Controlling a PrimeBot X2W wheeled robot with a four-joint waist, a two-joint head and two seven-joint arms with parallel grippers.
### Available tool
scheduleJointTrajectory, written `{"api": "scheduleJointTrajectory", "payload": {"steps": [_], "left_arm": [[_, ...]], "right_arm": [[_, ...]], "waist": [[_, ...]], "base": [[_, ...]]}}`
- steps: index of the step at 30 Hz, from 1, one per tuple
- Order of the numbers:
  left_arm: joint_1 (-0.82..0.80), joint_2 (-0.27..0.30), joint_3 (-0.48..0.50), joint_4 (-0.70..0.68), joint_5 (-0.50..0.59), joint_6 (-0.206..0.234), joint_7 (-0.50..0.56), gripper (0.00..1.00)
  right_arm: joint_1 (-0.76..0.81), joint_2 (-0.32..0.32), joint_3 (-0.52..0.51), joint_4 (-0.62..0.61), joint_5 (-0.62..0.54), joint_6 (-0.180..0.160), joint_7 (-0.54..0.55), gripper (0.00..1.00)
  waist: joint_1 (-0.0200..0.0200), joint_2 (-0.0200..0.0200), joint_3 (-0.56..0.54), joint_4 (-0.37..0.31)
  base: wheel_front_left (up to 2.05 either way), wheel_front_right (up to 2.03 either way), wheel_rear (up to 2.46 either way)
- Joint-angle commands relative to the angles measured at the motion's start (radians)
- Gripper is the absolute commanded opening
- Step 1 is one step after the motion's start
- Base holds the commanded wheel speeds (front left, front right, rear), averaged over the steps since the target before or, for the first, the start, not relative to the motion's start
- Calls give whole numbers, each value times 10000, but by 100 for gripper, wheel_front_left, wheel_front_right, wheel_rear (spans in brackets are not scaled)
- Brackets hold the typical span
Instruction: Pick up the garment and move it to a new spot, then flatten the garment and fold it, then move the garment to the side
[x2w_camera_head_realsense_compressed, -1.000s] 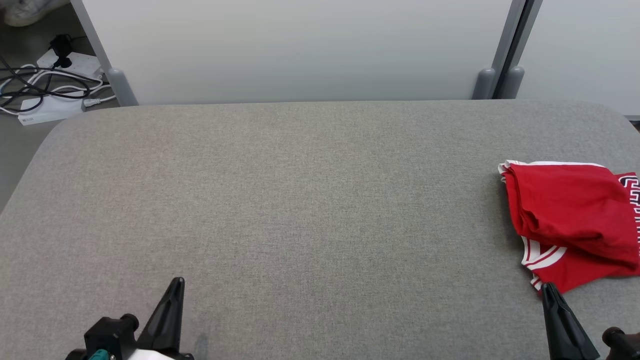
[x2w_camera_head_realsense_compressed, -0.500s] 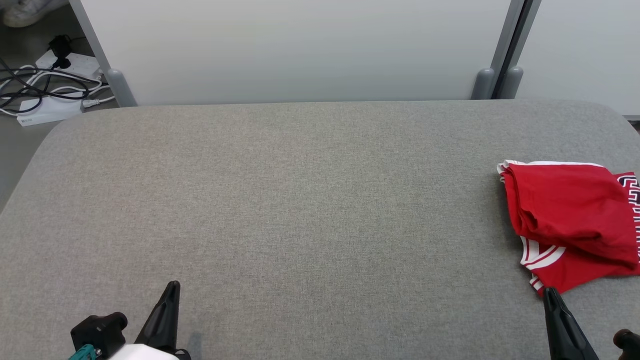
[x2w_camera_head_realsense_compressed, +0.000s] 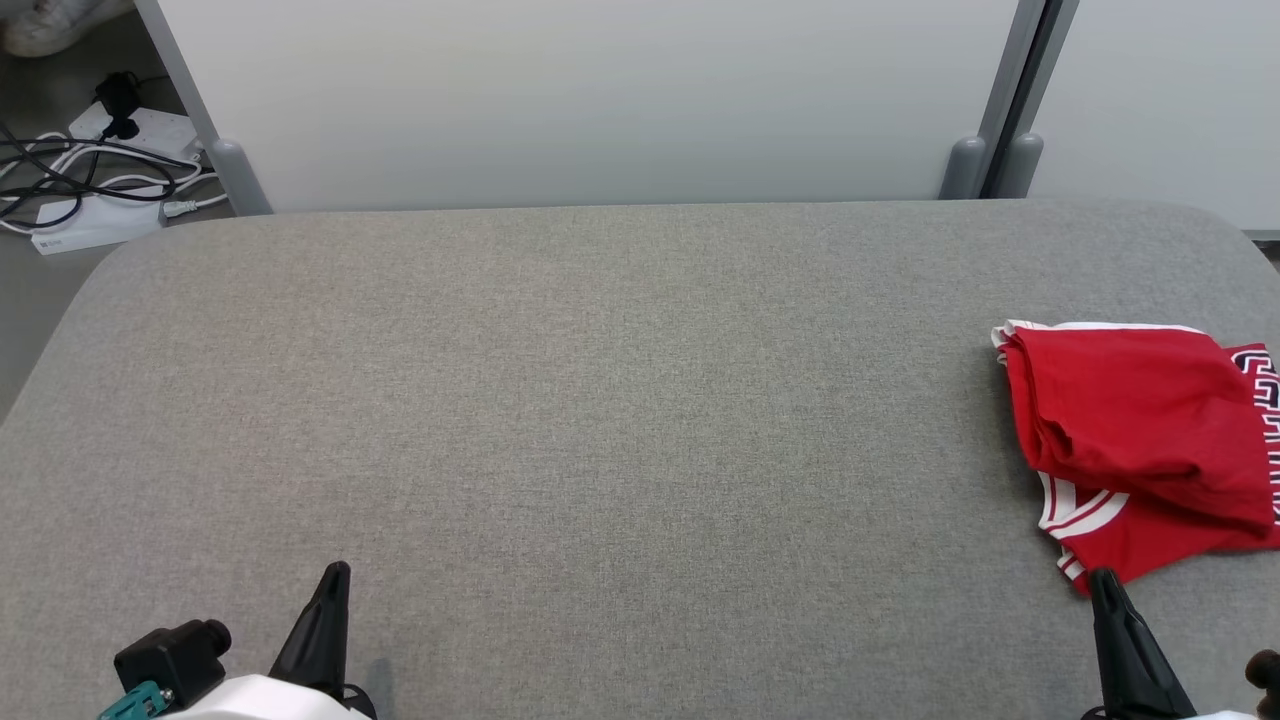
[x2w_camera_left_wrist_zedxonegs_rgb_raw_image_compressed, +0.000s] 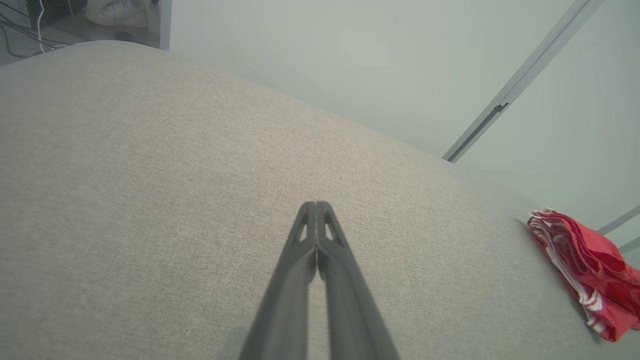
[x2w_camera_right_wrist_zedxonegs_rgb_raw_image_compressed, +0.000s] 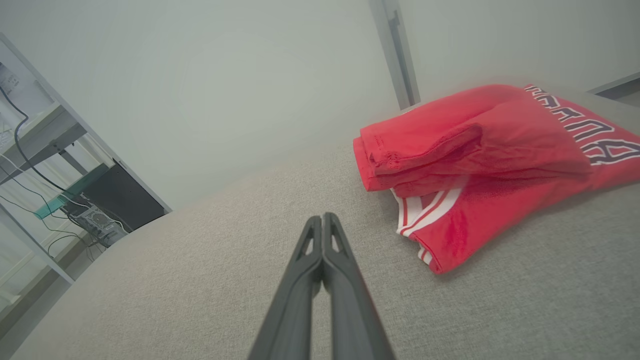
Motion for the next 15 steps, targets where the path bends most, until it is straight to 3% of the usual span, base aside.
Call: {"api": "scheduleJointTrajectory", "payload": {"steps": [1,15], "left_arm": [[-562,68,360,-157,-313,-144,73,0],[-693,-299,885,12,-1368,-500,418,0]], "right_arm": [[-501,-194,71,-144,446,0,79,0],[-832,-261,74,184,2005,-1,281,0]], "waist": [[-2,-1,-2,-5],[-2,-1,-10,-30]], "base": [[0,0,0],[0,0,0]]}}
